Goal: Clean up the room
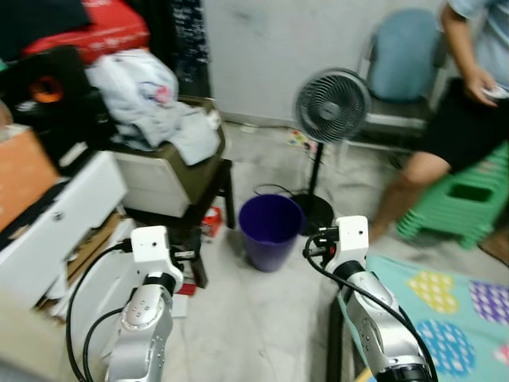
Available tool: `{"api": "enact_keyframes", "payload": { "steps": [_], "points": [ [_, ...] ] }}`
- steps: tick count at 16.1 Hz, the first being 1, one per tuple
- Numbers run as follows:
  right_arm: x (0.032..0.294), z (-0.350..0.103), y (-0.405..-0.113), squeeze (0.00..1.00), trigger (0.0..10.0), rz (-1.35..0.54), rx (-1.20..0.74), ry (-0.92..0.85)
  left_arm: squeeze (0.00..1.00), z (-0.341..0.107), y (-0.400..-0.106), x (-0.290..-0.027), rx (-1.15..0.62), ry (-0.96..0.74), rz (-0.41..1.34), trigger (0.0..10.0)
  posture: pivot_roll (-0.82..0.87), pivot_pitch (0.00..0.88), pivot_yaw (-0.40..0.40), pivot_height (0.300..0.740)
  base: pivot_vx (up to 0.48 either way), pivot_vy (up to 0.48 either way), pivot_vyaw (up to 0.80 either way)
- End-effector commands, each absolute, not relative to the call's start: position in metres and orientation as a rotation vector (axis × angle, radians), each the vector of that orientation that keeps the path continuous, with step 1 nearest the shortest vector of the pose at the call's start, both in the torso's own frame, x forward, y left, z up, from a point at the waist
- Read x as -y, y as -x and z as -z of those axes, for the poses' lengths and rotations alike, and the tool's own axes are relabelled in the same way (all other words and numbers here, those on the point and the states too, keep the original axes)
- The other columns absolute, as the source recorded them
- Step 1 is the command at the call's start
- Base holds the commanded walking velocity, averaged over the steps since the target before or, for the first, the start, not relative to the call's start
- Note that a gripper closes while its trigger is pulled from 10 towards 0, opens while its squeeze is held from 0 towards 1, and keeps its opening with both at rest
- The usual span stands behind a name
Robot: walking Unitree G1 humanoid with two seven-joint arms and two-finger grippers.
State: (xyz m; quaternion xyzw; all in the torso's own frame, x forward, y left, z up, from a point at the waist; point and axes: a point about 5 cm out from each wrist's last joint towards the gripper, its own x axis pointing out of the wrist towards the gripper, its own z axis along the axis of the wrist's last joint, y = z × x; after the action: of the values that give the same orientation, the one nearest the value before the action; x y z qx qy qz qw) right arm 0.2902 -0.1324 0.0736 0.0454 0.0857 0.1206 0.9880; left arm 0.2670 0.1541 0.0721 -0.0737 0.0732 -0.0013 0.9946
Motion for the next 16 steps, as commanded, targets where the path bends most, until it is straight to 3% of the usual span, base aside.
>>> {"api": "enact_keyframes", "payload": {
  "steps": [1, 16],
  "points": [
    [0.1343, -0.0743, -0.2919, 0.00, 10.0, -0.233, -0.174, -0.087, 0.00, -0.0734, -0.2688, -0.1528, -0.147, 0.154, 0.003, 10.0, -0.08, 0.000, -0.003, 0.740, 0.000, 0.000, -0.80],
    [0.1417, -0.0760, -0.2956, 0.00, 10.0, -0.177, -0.151, -0.050, 0.00, -0.0770, -0.2693, -0.1479, -0.129, 0.187, 0.046, 10.0, -0.08, 0.000, 0.002, 0.740, 0.000, 0.000, -0.80]
  ]
}}
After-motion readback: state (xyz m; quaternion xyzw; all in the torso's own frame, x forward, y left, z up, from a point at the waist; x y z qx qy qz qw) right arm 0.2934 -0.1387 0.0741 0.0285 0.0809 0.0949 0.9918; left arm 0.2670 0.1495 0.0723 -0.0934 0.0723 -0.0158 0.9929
